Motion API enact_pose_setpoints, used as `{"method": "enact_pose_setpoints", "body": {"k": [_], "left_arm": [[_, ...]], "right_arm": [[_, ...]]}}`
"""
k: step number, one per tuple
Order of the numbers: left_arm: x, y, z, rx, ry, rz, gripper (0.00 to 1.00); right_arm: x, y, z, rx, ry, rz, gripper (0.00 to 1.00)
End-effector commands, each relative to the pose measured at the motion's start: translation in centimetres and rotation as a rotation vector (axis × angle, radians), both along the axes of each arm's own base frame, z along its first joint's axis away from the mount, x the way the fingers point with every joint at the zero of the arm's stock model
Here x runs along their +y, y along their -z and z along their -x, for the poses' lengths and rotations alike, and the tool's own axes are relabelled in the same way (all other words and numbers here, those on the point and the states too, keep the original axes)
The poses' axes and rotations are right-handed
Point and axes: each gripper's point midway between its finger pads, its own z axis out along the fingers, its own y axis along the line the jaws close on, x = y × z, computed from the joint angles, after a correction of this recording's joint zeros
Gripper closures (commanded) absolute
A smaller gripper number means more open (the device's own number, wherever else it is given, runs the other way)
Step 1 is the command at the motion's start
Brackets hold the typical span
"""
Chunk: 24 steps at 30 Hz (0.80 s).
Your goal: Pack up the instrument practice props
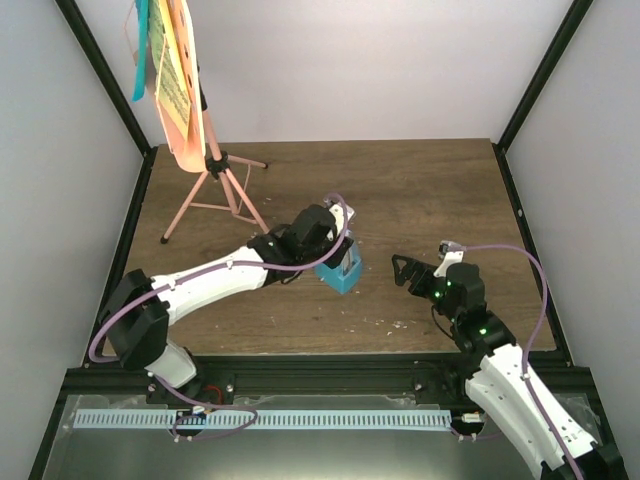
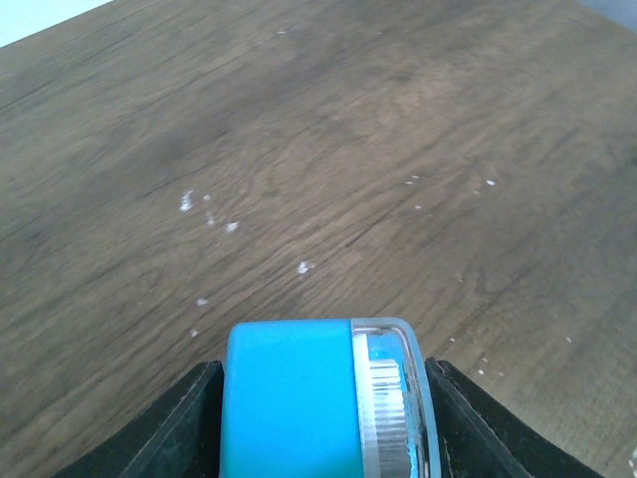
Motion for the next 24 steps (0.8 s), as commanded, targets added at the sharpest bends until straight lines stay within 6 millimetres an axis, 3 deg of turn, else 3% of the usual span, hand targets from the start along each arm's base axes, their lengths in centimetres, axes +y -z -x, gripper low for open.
{"method": "enact_pose_setpoints", "body": {"k": [1, 7, 12, 15, 19, 24], "left_arm": [[2.5, 0.7, -0.3, 0.043, -0.229, -0.004, 0.59], [0.6, 1.3, -0.3, 0.082, -0.219, 0.017, 0.54], [-0.4, 0.1, 0.4, 0.084, -0.160, 0.081, 0.19], [-0.1, -2.2, 0.8, 0.039, -0.124, 0.109, 0.09], [1.9, -6.5, 1.6, -0.003, -0.100, 0.168, 0.03], [7.0, -9.3, 1.8, 0.084, -0.083, 0.287, 0.02]], "right_arm": [[0.1, -0.1, -0.1, -0.001, -0.007, -0.009, 0.00], [1.3, 0.6, 0.3, 0.011, -0.091, 0.004, 0.00], [3.9, 0.6, 0.9, -0.042, -0.272, 0.021, 0.00], [5.6, -0.8, 1.4, -0.130, -0.394, 0.032, 0.00], [7.5, -4.0, 1.3, -0.298, -0.517, 0.114, 0.00], [9.5, -8.4, -0.9, -0.448, -0.598, 0.189, 0.00]]}}
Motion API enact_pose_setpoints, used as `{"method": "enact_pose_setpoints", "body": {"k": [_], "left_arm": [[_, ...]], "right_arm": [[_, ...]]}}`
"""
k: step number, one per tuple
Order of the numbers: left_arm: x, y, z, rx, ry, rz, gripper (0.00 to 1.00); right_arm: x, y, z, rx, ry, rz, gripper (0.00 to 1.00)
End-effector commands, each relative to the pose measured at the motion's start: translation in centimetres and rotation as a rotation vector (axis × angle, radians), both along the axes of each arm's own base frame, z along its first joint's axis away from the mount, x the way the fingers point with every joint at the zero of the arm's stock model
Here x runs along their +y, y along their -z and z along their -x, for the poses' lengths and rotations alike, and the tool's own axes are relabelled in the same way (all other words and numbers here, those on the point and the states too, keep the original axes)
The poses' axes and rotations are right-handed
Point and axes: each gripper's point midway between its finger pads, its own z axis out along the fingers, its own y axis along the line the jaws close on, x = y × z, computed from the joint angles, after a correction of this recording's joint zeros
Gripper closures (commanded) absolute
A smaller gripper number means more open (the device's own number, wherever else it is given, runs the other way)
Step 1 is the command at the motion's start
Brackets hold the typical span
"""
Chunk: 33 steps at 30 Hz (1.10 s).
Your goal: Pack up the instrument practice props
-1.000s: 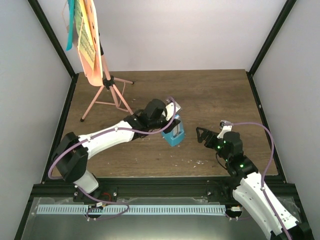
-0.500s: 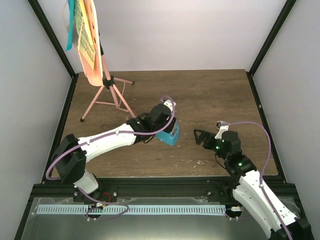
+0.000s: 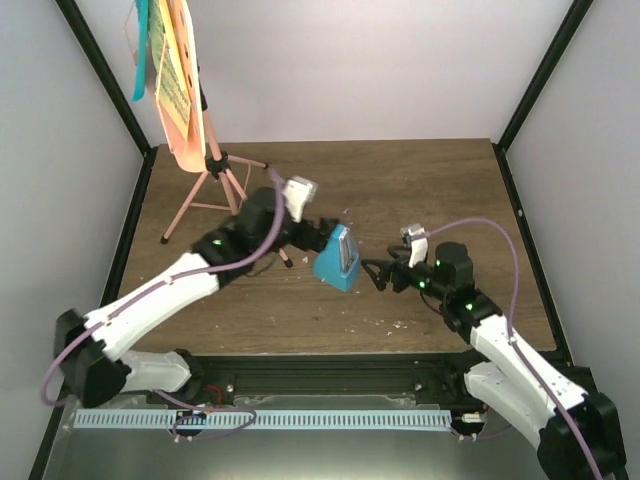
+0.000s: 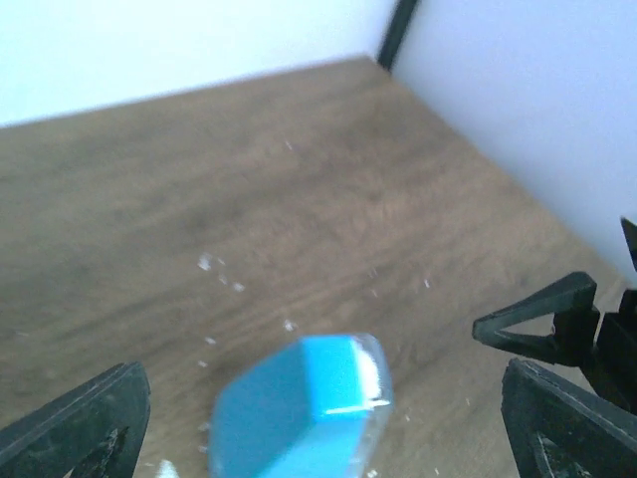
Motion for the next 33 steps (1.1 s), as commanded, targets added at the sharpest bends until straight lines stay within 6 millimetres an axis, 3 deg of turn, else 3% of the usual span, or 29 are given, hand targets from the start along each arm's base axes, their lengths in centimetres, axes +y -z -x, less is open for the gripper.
{"method": "enact_pose_setpoints", "body": {"k": [1, 4, 10, 14, 17, 27, 33], "left_arm": [[5.0, -1.7, 0.2, 0.076, 0.015, 0.077, 0.02], [9.1, -2.4, -0.2, 0.115, -0.037, 0.128, 0.03], [17.1, -1.7, -1.4, 0.148, -0.211, 0.203, 0.02], [20.3, -0.7, -1.2, 0.124, -0.295, 0.163, 0.03], [22.3, 0.1, -1.2, 0.096, -0.367, 0.097, 0.03], [23.6, 2.0, -0.8, 0.059, -0.414, 0.045, 0.03], [24.5, 3.6, -0.4, 0.071, -0.458, 0.017, 0.03]], "right_arm": [[2.9, -7.4, -2.1, -0.284, -0.148, 0.023, 0.00], [4.8, -8.1, -3.8, -0.300, -0.227, 0.059, 0.00], [9.0, -6.4, -5.4, -0.242, -0.436, 0.107, 0.06], [11.0, -5.7, -5.1, -0.257, -0.500, 0.117, 0.05], [11.6, -4.4, -6.0, -0.257, -0.467, 0.172, 0.06], [9.1, -0.9, -9.8, -0.240, -0.207, 0.341, 0.26], [5.1, 1.0, -13.0, -0.171, 0.067, 0.446, 0.32]]}}
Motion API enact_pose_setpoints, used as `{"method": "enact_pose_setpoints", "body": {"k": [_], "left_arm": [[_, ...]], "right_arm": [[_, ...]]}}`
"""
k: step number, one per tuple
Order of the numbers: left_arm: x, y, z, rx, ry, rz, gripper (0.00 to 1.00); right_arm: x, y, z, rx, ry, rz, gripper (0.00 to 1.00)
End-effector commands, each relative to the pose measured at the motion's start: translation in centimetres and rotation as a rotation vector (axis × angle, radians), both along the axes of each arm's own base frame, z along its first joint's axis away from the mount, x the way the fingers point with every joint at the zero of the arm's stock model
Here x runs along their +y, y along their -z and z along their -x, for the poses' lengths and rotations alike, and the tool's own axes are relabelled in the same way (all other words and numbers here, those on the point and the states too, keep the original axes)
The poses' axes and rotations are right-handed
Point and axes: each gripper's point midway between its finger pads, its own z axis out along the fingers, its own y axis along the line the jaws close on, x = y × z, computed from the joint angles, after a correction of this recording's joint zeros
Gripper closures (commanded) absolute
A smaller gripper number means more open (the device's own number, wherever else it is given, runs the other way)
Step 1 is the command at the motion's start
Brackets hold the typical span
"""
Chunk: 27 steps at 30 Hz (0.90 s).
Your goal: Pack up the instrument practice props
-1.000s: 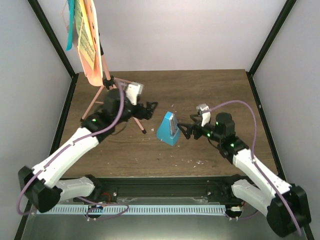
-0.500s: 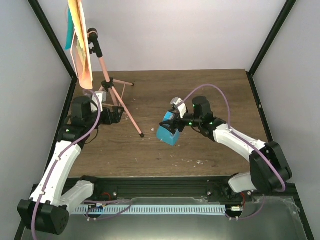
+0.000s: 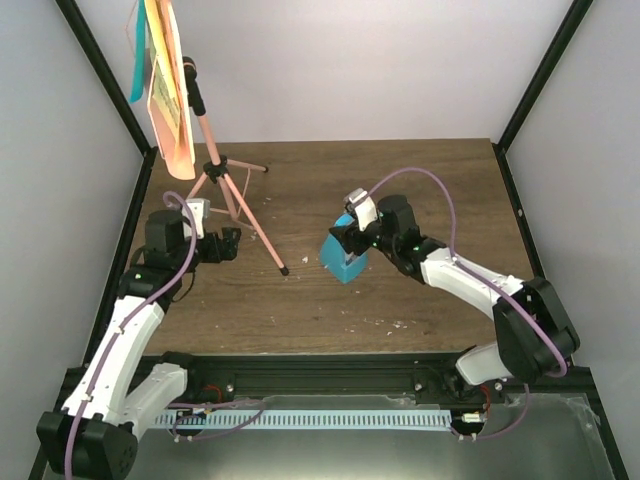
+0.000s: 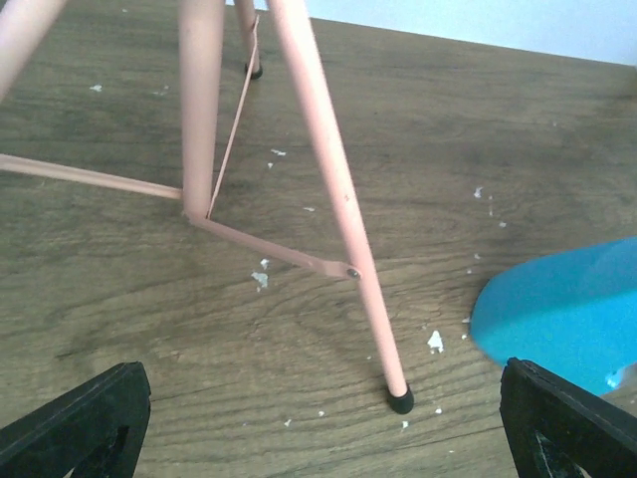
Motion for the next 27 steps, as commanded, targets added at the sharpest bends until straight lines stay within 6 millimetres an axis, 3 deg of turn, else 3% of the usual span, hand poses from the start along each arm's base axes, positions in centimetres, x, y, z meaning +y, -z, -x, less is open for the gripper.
{"method": "enact_pose_setpoints", "body": {"k": [1, 6, 11, 18, 20, 24, 27], "left_arm": [[0.9, -0.1, 0.1, -0.034, -0.039, -0.026, 0.03], [0.8, -0.2, 0.5, -0.019, -0.050, 0.017, 0.03], [-0.6, -1.0, 1.1, -0.020, -0.040, 0.170, 0.02], [-2.1, 0.0, 1.6, 0.005, -0.021, 0.340, 0.02], [-2.4, 0.4, 1.7, 0.020, -0.017, 0.370, 0.03], [-2.9, 0.5, 1.6, 0.027, -0.003, 0.420, 0.02], [-3.8, -0.3, 1.1, -0.004, 0.049, 0.467, 0.02]], "right_arm": [[-4.9, 2.0, -3.6, -0.007, 0.324, 0.097, 0.32], [-11.6, 2.7, -6.3, 0.036, 0.588, 0.088, 0.32], [-18.0, 3.5, -8.0, 0.066, 0.772, 0.078, 0.32], [-24.8, 4.1, -9.3, 0.143, 0.937, 0.024, 0.31], [-25.4, 3.2, -9.4, 0.137, 0.939, -0.001, 0.27], [-25.2, -0.1, -9.3, 0.078, 0.910, -0.029, 0.04], [-25.1, -3.1, -9.2, 0.044, 0.901, -0.050, 0.00]]}}
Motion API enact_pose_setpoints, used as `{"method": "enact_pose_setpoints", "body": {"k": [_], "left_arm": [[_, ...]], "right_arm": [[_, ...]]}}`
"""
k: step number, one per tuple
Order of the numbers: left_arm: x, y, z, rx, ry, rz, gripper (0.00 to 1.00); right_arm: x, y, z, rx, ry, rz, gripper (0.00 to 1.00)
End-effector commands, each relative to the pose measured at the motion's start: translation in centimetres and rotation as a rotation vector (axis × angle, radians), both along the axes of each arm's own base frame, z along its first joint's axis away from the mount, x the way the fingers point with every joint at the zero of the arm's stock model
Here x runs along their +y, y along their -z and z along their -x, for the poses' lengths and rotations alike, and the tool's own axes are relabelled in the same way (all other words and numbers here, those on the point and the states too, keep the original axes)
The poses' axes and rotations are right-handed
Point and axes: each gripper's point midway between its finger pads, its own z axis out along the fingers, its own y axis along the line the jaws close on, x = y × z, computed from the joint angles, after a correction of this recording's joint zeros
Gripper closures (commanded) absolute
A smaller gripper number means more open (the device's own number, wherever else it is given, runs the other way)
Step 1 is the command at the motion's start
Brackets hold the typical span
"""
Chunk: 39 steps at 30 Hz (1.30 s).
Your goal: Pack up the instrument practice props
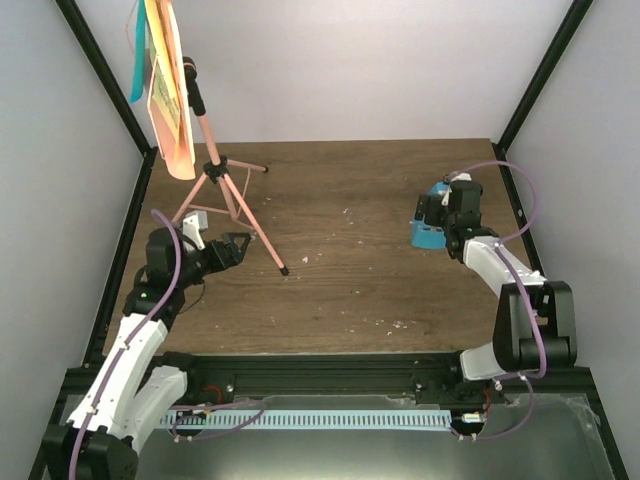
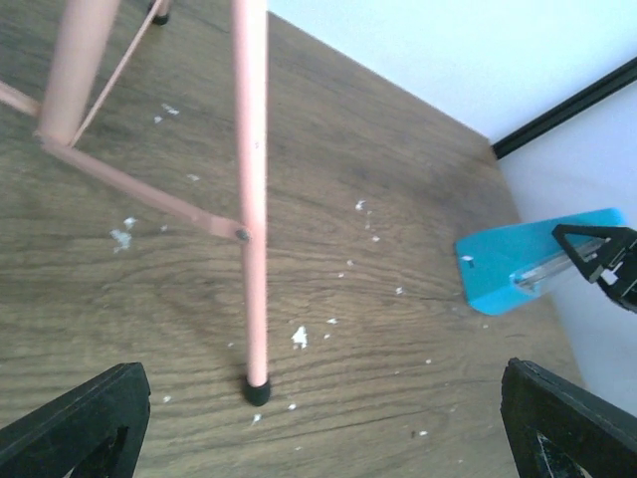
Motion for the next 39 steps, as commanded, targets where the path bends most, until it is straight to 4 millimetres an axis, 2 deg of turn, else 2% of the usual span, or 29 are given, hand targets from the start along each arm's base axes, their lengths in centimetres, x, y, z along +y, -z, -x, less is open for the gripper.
{"method": "enact_pose_setpoints", "body": {"k": [1, 2, 5, 9, 13, 16, 20, 24, 28, 30, 39], "left_arm": [[-1.6, -2.1, -0.9, -0.074, 0.068, 0.118, 0.02], [-1.7, -2.4, -1.3, -0.093, 0.074, 0.130, 0.02], [-1.0, -1.8, -3.0, -0.074, 0.041, 0.160, 0.03], [0.3, -1.2, -5.7, -0.053, 0.023, 0.305, 0.05], [0.6, -0.9, -8.0, -0.069, 0.026, 0.301, 0.13], [0.5, -0.9, -9.5, -0.083, 0.049, 0.279, 0.20], [0.4, -1.0, -11.1, -0.116, 0.067, 0.247, 0.25], [-0.6, -1.4, -12.0, -0.148, 0.133, 0.296, 0.31], [-1.5, -1.0, -12.3, -0.157, 0.163, 0.297, 0.42], [-1.9, -0.8, -12.3, -0.168, 0.168, 0.278, 0.45], [-3.0, 0.6, -11.7, -0.210, 0.163, 0.189, 0.76]], "right_arm": [[0.5, -7.2, -0.3, -0.115, -0.025, -0.020, 0.00], [0.4, -8.2, 0.0, -0.127, -0.021, -0.024, 0.00], [0.3, -11.4, 1.2, -0.165, -0.008, -0.056, 0.00], [1.8, -16.8, 4.4, -0.273, -0.086, -0.118, 0.00], [3.5, -18.9, 7.1, -0.305, -0.164, -0.212, 0.00], [4.9, -19.0, 8.7, -0.286, -0.240, -0.259, 0.00], [6.2, -19.1, 10.8, -0.315, -0.319, -0.291, 0.00], [7.5, -18.0, 12.7, -0.298, -0.395, -0.335, 0.00], [8.5, -16.7, 14.0, -0.268, -0.454, -0.376, 0.00], [8.6, -16.0, 14.4, -0.254, -0.457, -0.385, 0.00], [8.6, -13.9, 15.8, -0.241, -0.454, -0.403, 0.00]]}}
